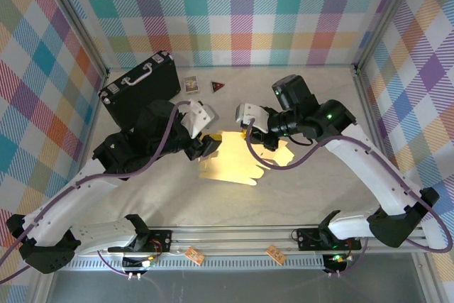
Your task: Fold the paper box
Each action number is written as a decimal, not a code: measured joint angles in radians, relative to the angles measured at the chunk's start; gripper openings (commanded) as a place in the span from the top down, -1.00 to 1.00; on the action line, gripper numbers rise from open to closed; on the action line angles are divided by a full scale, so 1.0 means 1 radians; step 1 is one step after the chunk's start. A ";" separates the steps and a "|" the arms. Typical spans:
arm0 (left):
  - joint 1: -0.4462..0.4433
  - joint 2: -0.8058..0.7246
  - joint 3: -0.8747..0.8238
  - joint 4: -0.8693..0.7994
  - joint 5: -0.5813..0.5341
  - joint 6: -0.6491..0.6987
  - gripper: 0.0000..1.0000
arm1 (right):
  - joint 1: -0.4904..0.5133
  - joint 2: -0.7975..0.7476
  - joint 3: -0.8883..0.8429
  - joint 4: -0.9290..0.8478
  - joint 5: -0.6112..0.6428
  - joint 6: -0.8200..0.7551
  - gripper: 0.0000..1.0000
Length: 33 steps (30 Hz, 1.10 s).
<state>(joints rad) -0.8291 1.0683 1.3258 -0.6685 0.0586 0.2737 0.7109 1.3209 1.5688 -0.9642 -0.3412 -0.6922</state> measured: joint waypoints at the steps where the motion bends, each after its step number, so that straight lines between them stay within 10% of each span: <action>1: 0.000 0.000 -0.003 0.002 -0.006 -0.002 0.03 | 0.002 0.002 0.000 0.000 0.004 0.005 0.82; 17: 0.000 -0.006 -0.011 -0.006 -0.046 -0.006 -0.30 | 0.002 0.012 0.009 0.031 0.008 0.057 0.82; 27: 0.000 -0.006 -0.018 -0.009 -0.068 0.002 0.35 | 0.002 0.025 0.026 0.039 0.008 0.074 0.79; 33: 0.000 -0.006 -0.027 0.005 -0.089 -0.011 0.76 | 0.002 0.031 0.026 0.047 0.008 0.090 -0.16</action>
<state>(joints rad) -0.8291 1.0626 1.2984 -0.6632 -0.0303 0.2623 0.7128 1.3521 1.5951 -0.9173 -0.3336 -0.6025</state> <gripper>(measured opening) 0.157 0.388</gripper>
